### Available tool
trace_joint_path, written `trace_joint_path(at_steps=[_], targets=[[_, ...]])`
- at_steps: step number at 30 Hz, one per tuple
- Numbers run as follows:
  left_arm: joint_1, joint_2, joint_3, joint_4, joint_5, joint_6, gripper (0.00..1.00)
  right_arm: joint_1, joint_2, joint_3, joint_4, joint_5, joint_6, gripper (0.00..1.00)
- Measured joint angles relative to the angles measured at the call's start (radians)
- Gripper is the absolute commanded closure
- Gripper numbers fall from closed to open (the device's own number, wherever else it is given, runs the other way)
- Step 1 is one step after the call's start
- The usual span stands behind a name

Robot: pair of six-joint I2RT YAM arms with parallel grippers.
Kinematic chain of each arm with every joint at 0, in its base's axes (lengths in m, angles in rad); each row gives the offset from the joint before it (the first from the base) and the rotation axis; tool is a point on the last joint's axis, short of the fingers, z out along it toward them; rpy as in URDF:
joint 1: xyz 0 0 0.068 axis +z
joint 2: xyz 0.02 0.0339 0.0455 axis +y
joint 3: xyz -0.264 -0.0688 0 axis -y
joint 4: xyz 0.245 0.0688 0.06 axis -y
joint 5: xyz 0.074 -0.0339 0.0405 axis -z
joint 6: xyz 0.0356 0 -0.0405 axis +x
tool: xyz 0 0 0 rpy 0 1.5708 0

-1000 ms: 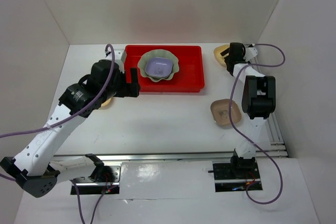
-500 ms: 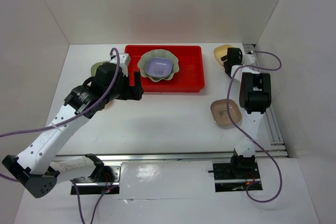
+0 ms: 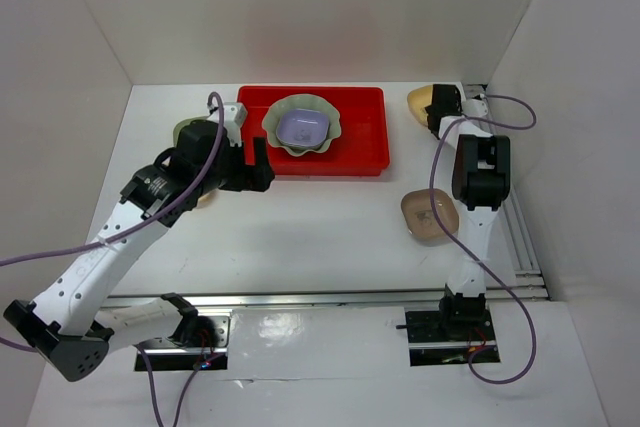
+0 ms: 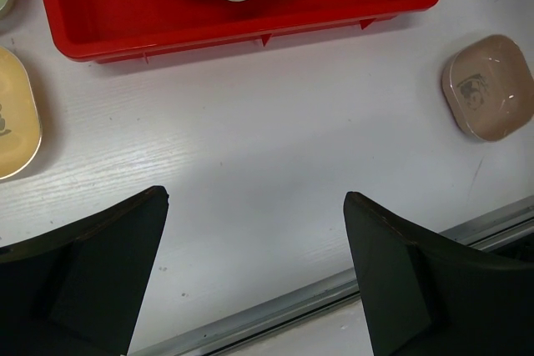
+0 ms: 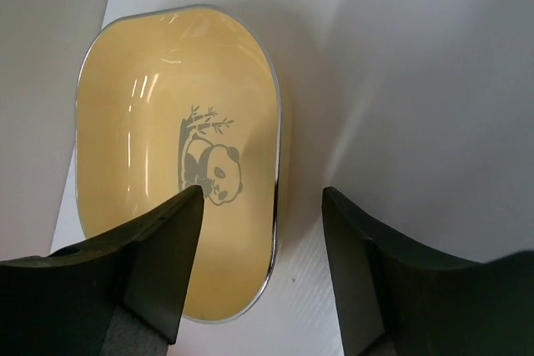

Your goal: Place the plates into the plastic bin on the countertop

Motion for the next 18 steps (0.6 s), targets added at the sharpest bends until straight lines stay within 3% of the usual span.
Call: trace_joint_path(at_steps=[5, 10, 12, 14, 18], targets=[[0.003, -0.02, -0.004, 0.004, 0.013, 0.0, 0.0, 0.002, 0.019, 0.036, -0.056, 0.016, 0.019, 0.51], [0.003, -0.032, -0.009, 0.01, 0.02, 0.0, 0.0, 0.002, 0.026, 0.042, -0.09, 0.024, 0.039, 0.82], [0.003, -0.032, -0.011, 0.013, 0.021, 0.0, 0.0, 0.002, 0.028, 0.042, -0.096, 0.024, 0.052, 0.88], [0.003, -0.032, -0.016, 0.018, 0.023, 0.0, 0.0, 0.002, 0.029, 0.042, -0.1, 0.024, 0.058, 1.0], [0.003, -0.032, -0.031, 0.024, 0.025, 0.0, 0.0, 0.006, 0.029, 0.042, -0.107, 0.027, 0.073, 1.0]])
